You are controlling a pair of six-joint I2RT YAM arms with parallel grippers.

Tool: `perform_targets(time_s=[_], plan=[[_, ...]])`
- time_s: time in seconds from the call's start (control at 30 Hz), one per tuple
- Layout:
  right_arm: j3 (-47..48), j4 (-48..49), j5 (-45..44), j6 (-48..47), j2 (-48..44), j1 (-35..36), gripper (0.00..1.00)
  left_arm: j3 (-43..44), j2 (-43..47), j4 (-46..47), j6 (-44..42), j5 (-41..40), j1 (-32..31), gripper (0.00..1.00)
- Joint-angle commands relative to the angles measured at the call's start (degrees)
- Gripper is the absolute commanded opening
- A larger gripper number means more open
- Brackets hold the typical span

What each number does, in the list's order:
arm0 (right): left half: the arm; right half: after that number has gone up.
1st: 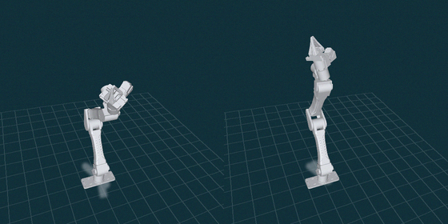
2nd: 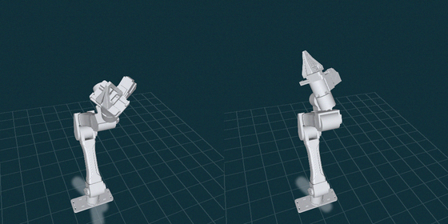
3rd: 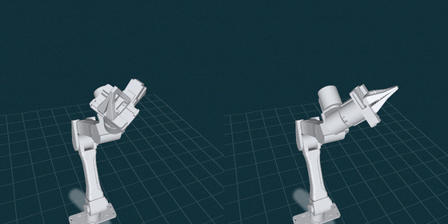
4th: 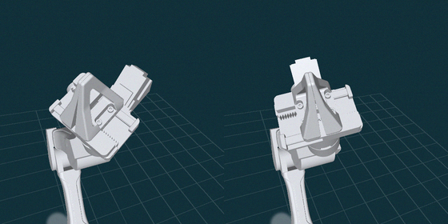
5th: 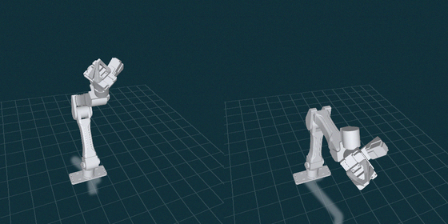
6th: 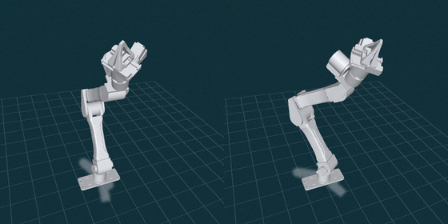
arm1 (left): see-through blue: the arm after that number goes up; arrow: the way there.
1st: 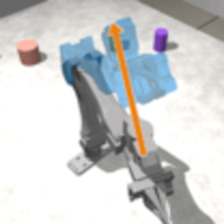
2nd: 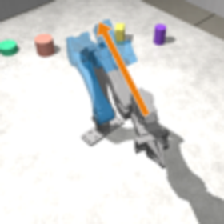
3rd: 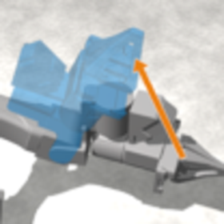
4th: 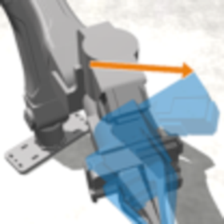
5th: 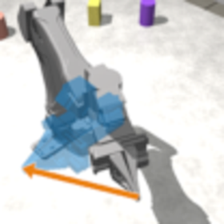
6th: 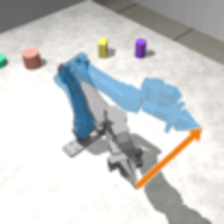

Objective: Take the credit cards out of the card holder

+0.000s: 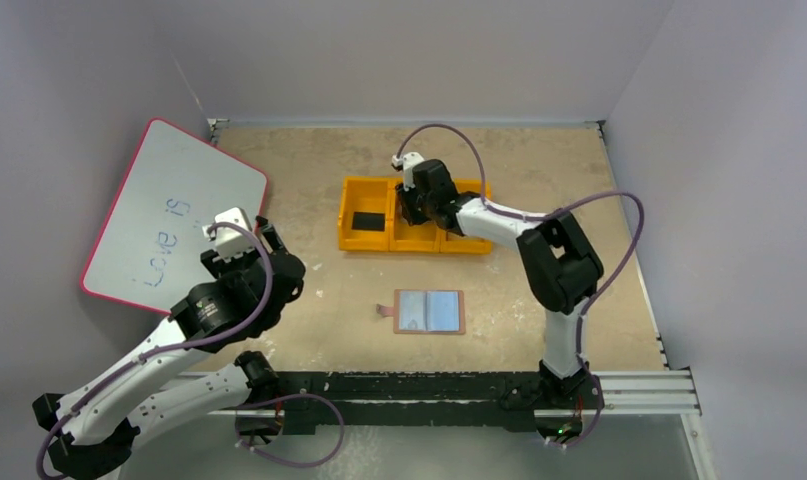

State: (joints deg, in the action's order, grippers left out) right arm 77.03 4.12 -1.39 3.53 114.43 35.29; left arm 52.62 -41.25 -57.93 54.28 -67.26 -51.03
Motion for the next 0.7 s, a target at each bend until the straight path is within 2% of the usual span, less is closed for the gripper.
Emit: perform_targets(time_s=[0.0, 0.13, 0.2, 0.27, 0.3, 0.37, 0.4, 0.5, 0.57, 0.67], plan=[[-1.8, 3.24, 5.86, 0.25, -11.25, 0.04, 0.33, 1.12, -0.38, 1.12, -1.56, 0.16, 0.21, 0.72], [-8.58, 5.79, 5.57, 7.94, -20.96, 0.01, 0.46, 0.86, -0.48, 1.58, -1.66, 1.46, 0.14, 0.73], [-13.86, 8.95, 5.47, 15.31, -26.37, -0.04, 0.58, 0.44, -0.44, 2.22, -1.67, 3.16, 0.14, 0.73], [-19.98, 12.17, 7.81, 20.64, -31.18, -0.09, 0.66, -0.02, -0.18, 3.32, -2.52, 4.81, 0.14, 0.74], [-23.15, 11.92, 9.54, 23.31, -32.86, -0.08, 0.68, -0.32, 0.06, 4.14, -3.0, 5.45, 0.14, 0.74], [-23.66, 5.08, 9.64, 27.71, -33.97, 1.47, 0.69, -0.42, 0.22, 4.43, -2.56, 6.88, 0.16, 0.76], [-24.69, 3.0, 5.65, 28.99, -34.76, 4.81, 0.69, -0.71, 0.31, 4.78, -2.29, 7.52, 0.14, 0.77], [-29.93, -0.77, -13.07, 39.07, -38.34, 17.4, 0.78, -1.37, 0.03, 5.68, -2.23, 7.82, 0.15, 0.78], [-32.58, -3.18, -20.11, 46.47, -38.99, 23.12, 0.78, -0.4, -1.07, 3.95, -1.23, 6.16, 0.14, 0.78], [-30.27, -10.75, -27.46, 51.2, -35.83, 30.59, 0.81, 0.29, -1.58, 1.5, 0.78, 4.23, 0.16, 0.78]])
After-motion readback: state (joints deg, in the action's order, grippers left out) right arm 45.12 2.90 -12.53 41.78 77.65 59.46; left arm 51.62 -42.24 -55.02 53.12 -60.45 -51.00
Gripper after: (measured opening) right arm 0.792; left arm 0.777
